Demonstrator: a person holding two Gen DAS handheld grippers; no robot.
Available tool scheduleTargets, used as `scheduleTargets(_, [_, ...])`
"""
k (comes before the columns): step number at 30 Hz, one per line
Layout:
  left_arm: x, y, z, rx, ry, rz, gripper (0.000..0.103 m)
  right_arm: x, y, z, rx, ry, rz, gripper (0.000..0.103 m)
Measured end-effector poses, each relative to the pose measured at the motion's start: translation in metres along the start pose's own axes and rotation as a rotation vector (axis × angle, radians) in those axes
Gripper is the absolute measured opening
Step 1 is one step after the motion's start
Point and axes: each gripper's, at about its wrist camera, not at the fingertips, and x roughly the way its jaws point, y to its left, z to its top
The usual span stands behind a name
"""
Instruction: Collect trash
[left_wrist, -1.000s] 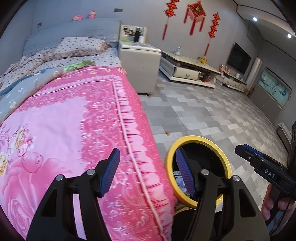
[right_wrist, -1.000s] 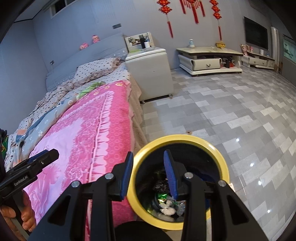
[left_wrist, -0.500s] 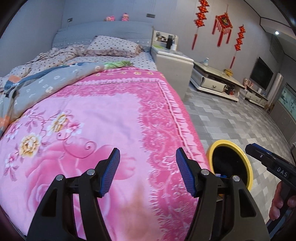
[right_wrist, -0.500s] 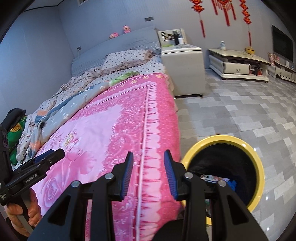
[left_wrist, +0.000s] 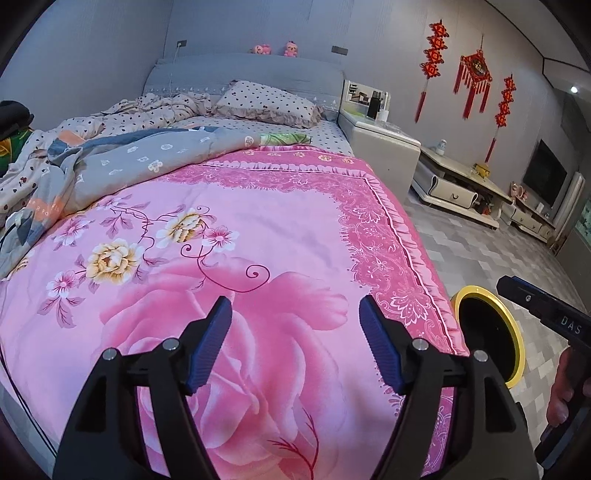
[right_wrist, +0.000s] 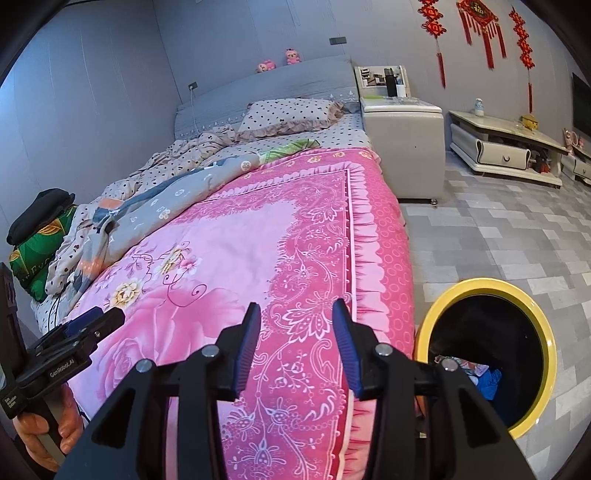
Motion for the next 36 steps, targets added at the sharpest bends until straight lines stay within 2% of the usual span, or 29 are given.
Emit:
scheduleTargets(7, [-0.028,0.017,-0.011,-0.057,-0.073,-0.006,0.086,-0.006,0.014,-0.004,-0.021,-0.039,-0.024,0.057])
scheduleTargets(9, [-0.036,0.02,-0.011,-0.065,-0.097,0.001,0.091,-0.008,0.016,-0.004,-0.014,-0.052,-0.026,0.07])
scheduleTargets(15, [-0.059,0.022,-0.01,-0.07,-0.161,0.012,0.094,-0.019,0.024,-0.005,-0.022,-0.13,-0.063,0.088])
scheduleTargets(21, [-0.081,0.017,-0.009,-0.057,-0.215,0.012,0.095,-0.033,0.031,-0.004,-0.038,-0.213,-0.105,0.093])
scheduleTargets(30, [-0.113,0.004,-0.007,-0.028,-0.324,-0.01,0.095,-0.067,0.038,-0.009,-0.046,-0.377,-0.155,0.095])
scheduleTargets(36, [-0.13,-0.009,-0.008,0.02,-0.379,-0.015,0.095,-0.074,0.039,-0.011,-0.035,-0.395,-0.162,0.095])
